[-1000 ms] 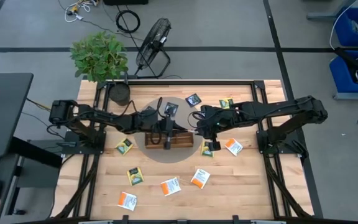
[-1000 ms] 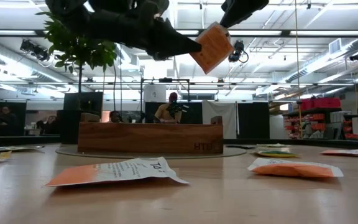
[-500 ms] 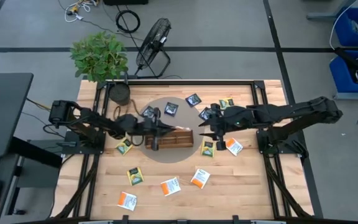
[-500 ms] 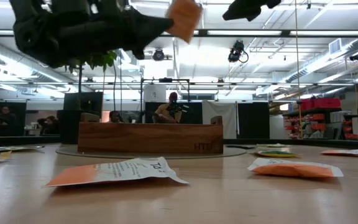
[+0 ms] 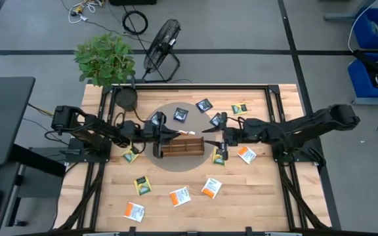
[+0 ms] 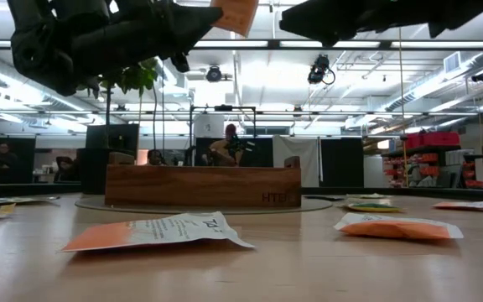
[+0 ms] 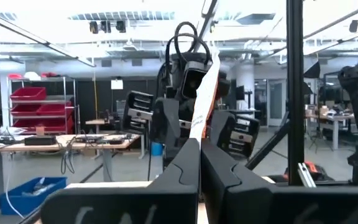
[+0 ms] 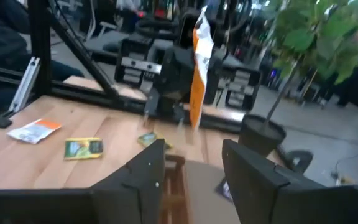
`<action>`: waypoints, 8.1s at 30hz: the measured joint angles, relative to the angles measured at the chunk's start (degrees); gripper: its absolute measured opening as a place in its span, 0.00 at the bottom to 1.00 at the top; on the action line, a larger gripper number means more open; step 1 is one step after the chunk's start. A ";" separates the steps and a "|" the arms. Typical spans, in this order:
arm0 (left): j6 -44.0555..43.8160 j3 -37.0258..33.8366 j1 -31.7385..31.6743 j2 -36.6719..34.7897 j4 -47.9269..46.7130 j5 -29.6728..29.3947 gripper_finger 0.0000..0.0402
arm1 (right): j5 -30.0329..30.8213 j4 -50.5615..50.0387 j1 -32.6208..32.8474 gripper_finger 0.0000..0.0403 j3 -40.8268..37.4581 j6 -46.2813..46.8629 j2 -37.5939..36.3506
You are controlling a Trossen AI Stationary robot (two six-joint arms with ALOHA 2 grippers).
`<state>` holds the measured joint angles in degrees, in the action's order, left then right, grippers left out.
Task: Pick & Place Tea
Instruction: Put the orange tea bag into the left compartment of the wooden organizer
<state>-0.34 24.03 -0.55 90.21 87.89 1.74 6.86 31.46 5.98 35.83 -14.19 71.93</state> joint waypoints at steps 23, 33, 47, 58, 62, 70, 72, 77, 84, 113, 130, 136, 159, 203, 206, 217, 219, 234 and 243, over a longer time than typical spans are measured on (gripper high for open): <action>1.03 0.00 -0.60 0.00 -0.32 0.00 0.00 | -7.55 15.77 -4.76 0.26 3.13 -1.87 10.89; 0.98 0.04 -1.21 0.00 -0.82 -0.03 0.01 | -8.44 17.55 -5.97 0.02 3.13 -1.23 10.89; 1.03 0.02 -1.27 0.04 -5.68 -0.03 0.21 | -4.07 3.58 -6.05 0.00 3.22 0.88 8.53; 0.66 0.02 -1.91 0.04 -9.04 -0.15 0.30 | -1.52 -5.00 -6.03 0.00 3.22 3.46 6.87; 0.57 1.08 -1.93 0.04 -11.74 -0.88 0.29 | -1.55 -5.72 -6.03 0.00 3.20 4.24 6.92; 0.82 7.05 -2.17 0.04 -22.85 -1.10 0.29 | -1.36 -7.14 -6.03 0.00 3.20 4.95 6.92; 0.86 7.10 -2.17 0.04 -23.04 -1.12 0.28 | -0.53 -9.34 -6.03 0.00 3.20 5.59 6.92; -0.77 7.10 -2.54 0.04 -23.97 -1.04 0.28 | 0.22 -11.38 -5.77 0.00 3.15 6.03 6.96; -2.94 7.08 -3.55 0.04 -26.96 -1.10 0.28 | 0.21 -11.76 -5.77 0.00 3.15 6.01 6.96; -9.71 0.12 -3.35 -1.32 -24.83 1.15 0.00 | -0.26 -13.26 -5.20 0.46 3.15 6.32 5.46; -11.26 -16.45 -1.51 -21.27 -31.67 0.39 0.00 | 0.21 -17.52 -5.29 0.53 3.15 7.54 1.10; -12.44 -17.00 -1.14 -21.73 -36.60 -0.20 0.00 | 0.23 -17.81 -5.31 0.51 3.15 8.15 1.10; -10.50 -17.00 -1.08 -33.73 -53.40 -6.06 0.00 | 0.25 -18.52 -5.60 0.51 3.15 8.19 1.15; -4.45 -16.96 -1.20 -20.33 -42.48 -8.05 0.00 | 0.27 -18.29 -5.81 0.51 3.15 8.78 1.15; -5.30 -16.96 -1.21 -19.43 -42.74 -9.85 0.01 | 0.27 -18.29 -5.81 0.51 3.15 8.77 1.15; -6.67 -16.96 -1.59 -18.91 -43.48 -10.90 0.01 | 0.27 -18.60 -5.81 0.51 3.15 8.78 1.17; -7.29 -16.96 -1.83 -18.91 -43.54 -11.05 0.01 | 0.27 -18.64 -5.81 0.51 3.15 8.78 1.17; -8.01 -16.96 -1.84 -19.45 -44.57 -11.15 0.30 | 0.26 -19.22 -5.79 0.51 3.15 9.20 1.17; -2.03 -16.94 -1.84 -23.82 -41.82 -12.92 0.36 | 0.27 -19.56 -5.97 0.51 3.15 8.65 1.17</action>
<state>-2.37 7.09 -2.39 66.40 46.07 -11.18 7.14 11.90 0.01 38.98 -5.54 73.10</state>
